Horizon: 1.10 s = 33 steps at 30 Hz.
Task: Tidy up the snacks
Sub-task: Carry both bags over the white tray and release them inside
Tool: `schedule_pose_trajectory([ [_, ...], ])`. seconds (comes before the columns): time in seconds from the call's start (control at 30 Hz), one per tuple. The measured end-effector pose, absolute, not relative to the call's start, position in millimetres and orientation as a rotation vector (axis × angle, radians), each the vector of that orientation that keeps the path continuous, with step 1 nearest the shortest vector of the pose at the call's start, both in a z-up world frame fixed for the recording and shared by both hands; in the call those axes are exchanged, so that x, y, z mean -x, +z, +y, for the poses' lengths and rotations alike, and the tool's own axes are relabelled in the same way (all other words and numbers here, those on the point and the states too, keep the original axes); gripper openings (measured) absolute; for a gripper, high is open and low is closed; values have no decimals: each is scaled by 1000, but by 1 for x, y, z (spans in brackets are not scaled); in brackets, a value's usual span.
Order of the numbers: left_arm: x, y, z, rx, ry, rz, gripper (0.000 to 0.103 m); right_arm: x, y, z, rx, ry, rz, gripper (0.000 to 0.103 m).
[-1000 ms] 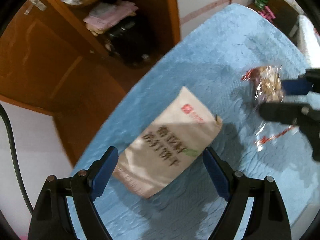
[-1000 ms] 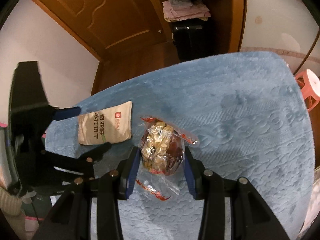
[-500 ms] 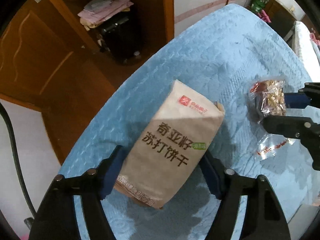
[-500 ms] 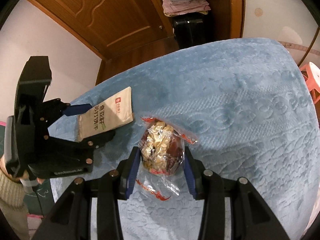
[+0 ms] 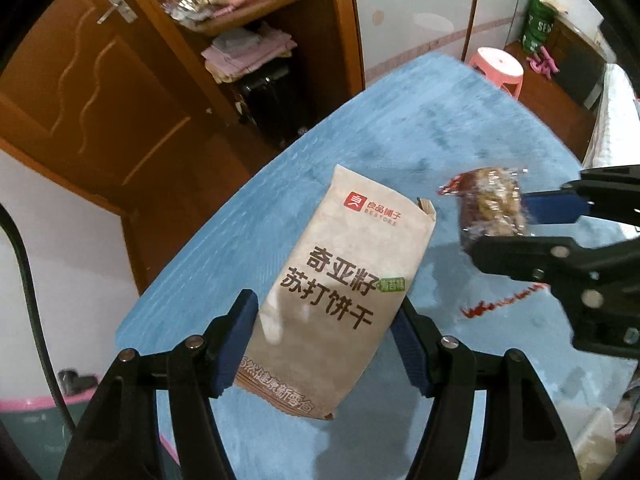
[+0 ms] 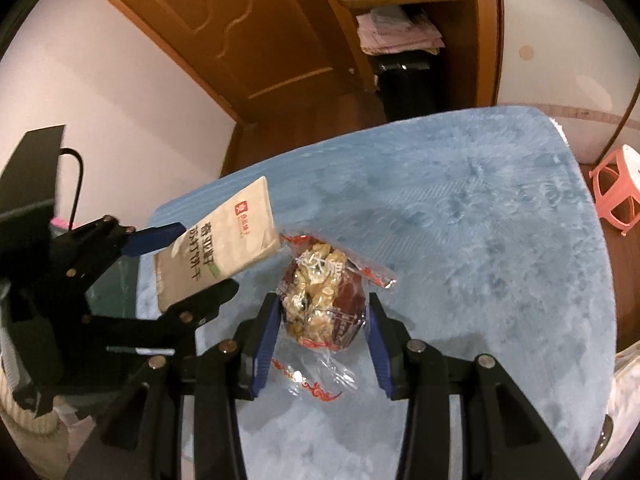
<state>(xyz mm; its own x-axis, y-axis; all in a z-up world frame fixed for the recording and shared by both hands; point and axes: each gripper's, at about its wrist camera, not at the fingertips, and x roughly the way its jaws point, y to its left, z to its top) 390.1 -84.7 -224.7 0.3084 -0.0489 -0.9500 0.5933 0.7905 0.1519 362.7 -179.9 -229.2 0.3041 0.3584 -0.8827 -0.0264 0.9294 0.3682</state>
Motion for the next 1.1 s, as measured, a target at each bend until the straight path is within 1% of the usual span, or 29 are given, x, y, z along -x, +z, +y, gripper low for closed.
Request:
schedule_pose_trajectory([
  [0.33, -269, -114, -66, -469, -409, 1127, 65, -262, -132, -174, -240, 385, 1124, 42],
  [0.53, -185, -66, -53, -385, -401, 1101, 65, -196, -87, -174, -197, 451, 1065, 42],
  [0.6, -165, -61, -48, -353, -391, 1100, 65, -178, -81, -174, -181, 474, 1057, 42],
  [0.67, -140, -59, -43, -300, -375, 1105, 65, -156, -77, -172, -165, 493, 1053, 42],
  [0.77, -107, -69, -33, -203, -336, 1134, 65, -121, -77, -171, -137, 520, 1055, 42],
  [0.93, -61, -108, -13, -2, -242, 1192, 65, -76, -94, -171, -118, 539, 1098, 42],
  [1.1, -30, -147, -4, 49, -125, 1223, 65, -50, -120, -174, -125, 540, 1174, 42],
])
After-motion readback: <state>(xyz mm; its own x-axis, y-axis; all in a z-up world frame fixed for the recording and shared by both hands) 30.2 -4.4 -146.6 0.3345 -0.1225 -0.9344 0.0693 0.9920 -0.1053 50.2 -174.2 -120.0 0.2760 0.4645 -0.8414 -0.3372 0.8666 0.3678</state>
